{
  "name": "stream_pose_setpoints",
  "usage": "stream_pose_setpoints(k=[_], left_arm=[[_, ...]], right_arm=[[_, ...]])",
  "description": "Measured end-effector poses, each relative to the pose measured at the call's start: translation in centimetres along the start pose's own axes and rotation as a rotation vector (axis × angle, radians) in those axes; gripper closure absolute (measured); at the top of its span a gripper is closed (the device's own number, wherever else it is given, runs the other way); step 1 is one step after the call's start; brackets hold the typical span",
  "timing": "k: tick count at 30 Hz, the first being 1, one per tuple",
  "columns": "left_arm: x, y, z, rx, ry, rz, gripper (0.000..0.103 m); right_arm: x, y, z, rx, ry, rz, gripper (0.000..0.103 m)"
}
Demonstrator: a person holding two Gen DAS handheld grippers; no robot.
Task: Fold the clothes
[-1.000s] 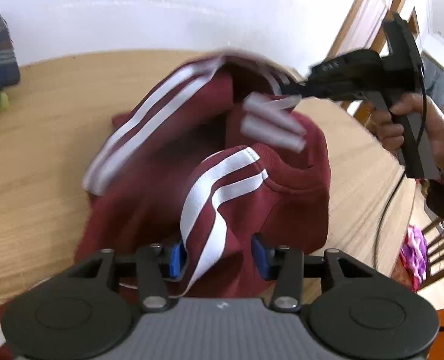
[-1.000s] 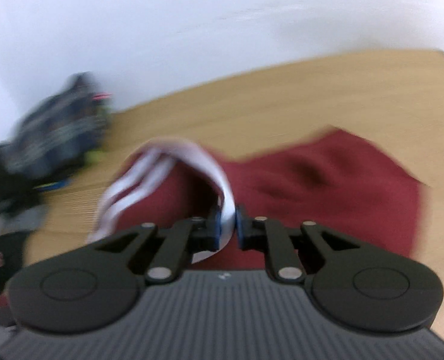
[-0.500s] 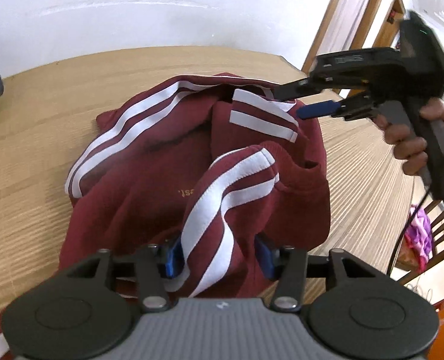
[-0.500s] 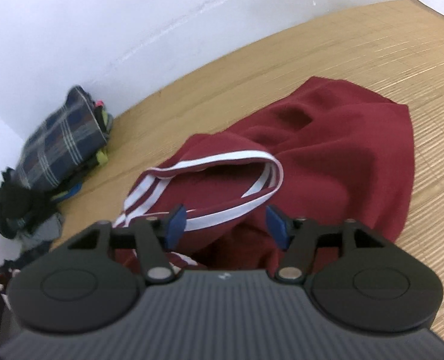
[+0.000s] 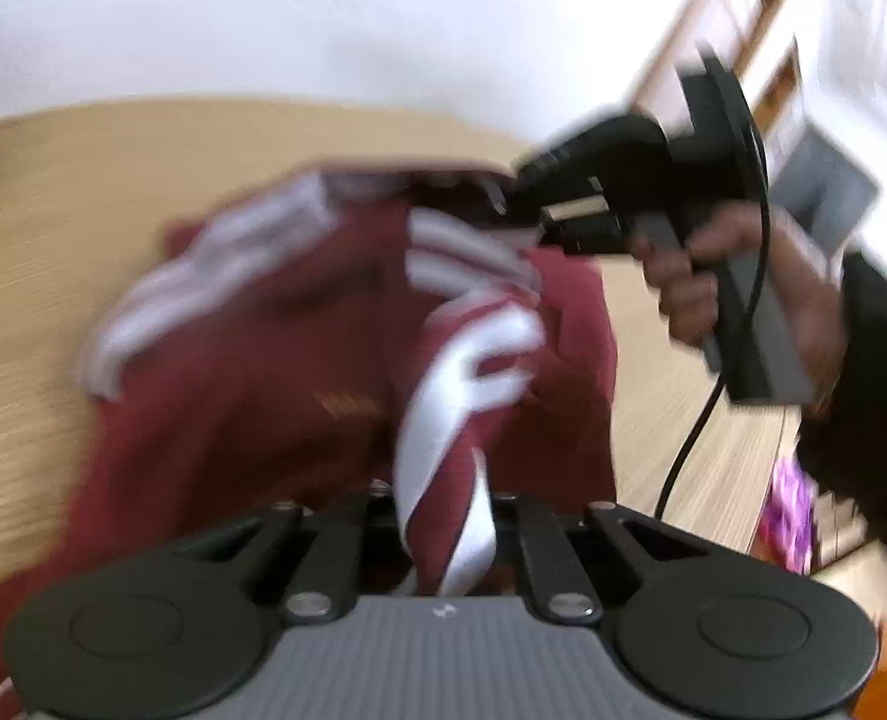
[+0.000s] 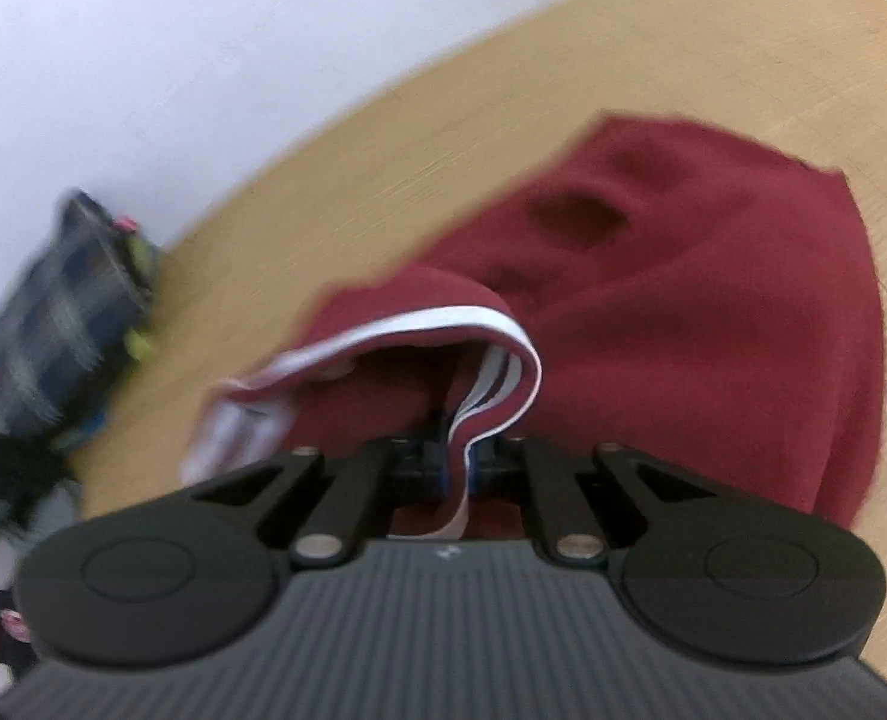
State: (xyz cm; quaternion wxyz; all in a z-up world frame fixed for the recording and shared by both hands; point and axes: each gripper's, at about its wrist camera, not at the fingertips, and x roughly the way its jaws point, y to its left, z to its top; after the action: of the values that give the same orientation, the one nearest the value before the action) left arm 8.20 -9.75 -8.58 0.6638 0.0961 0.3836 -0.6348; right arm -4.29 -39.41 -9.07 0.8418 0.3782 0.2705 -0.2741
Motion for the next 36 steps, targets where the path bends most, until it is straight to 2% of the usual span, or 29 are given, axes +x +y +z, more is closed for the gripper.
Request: stream_pose_setpoints(k=[3, 6, 9, 11, 13, 16, 19, 21, 23, 27, 28, 29, 31, 32, 33, 34, 35, 36], left_arm=[[-6.4, 1.8, 1.8, -0.033, -0.143, 0.131, 0.097], [-14.2, 2.2, 3.3, -0.023, -0.285, 0.314, 0.097], [-22.7, -0.2, 4.7, 0.034, -0.420, 0.522, 0.097], [-27.4, -3.2, 5.5, 0.077, -0.501, 0.628, 0.097], [-30.8, -7.5, 6.2, 0.130, -0.560, 0.681, 0.097], [-32.6, -14.2, 7.0, 0.202, -0.592, 0.741, 0.096], [-31.6, -19.9, 7.3, 0.226, -0.590, 0.699, 0.095], [-29.4, -22.3, 7.3, 0.224, -0.563, 0.623, 0.095], [-25.9, -24.4, 7.4, 0.219, -0.504, 0.499, 0.095], [-15.9, -27.9, 6.9, 0.187, -0.334, 0.215, 0.093], [-12.6, -28.5, 6.8, 0.163, -0.284, 0.142, 0.088], [-8.9, -29.0, 6.7, 0.141, -0.231, 0.069, 0.082], [0.0, -29.4, 6.5, 0.086, -0.111, -0.050, 0.065], [4.8, -29.0, 6.7, 0.042, -0.035, -0.072, 0.065], [9.3, -29.1, 5.9, -0.011, 0.056, -0.070, 0.067], [13.0, -29.3, 4.9, -0.055, 0.141, -0.058, 0.072], [15.3, -29.7, 3.9, -0.068, 0.192, -0.052, 0.074], [16.7, -30.3, 2.9, -0.062, 0.221, -0.052, 0.074]], right_arm=[[-0.3, 5.4, 2.7, -0.102, -0.058, 0.149, 0.095], [0.5, 12.6, 6.2, -0.190, -0.085, 0.296, 0.095], [-2.1, 20.8, 9.5, -0.293, -0.177, 0.505, 0.095], [-5.1, 25.7, 11.7, -0.343, -0.255, 0.639, 0.095], [-8.2, 27.8, 13.9, -0.334, -0.322, 0.737, 0.095], [-12.3, 27.7, 17.2, -0.301, -0.408, 0.812, 0.095], [-14.4, 24.2, 20.2, -0.261, -0.455, 0.807, 0.095], [-14.6, 20.4, 22.2, -0.216, -0.446, 0.778, 0.095], [-14.1, 16.2, 24.0, -0.185, -0.421, 0.724, 0.095], [-12.5, 7.5, 25.5, -0.213, -0.408, 0.535, 0.095], [-11.8, 5.0, 25.8, -0.222, -0.396, 0.471, 0.095], [-11.0, 2.5, 26.0, -0.225, -0.375, 0.399, 0.095], [-8.1, -2.6, 26.3, -0.229, -0.281, 0.195, 0.090], [-6.5, -5.5, 26.1, -0.217, -0.222, 0.068, 0.088], [-4.9, -8.4, 25.6, -0.200, -0.158, -0.067, 0.080], [-3.2, -11.4, 25.1, -0.182, -0.094, -0.202, 0.075], [-2.4, -14.3, 24.2, -0.170, -0.066, -0.301, 0.075], [-2.5, -17.1, 23.1, -0.145, -0.051, -0.340, 0.075]])
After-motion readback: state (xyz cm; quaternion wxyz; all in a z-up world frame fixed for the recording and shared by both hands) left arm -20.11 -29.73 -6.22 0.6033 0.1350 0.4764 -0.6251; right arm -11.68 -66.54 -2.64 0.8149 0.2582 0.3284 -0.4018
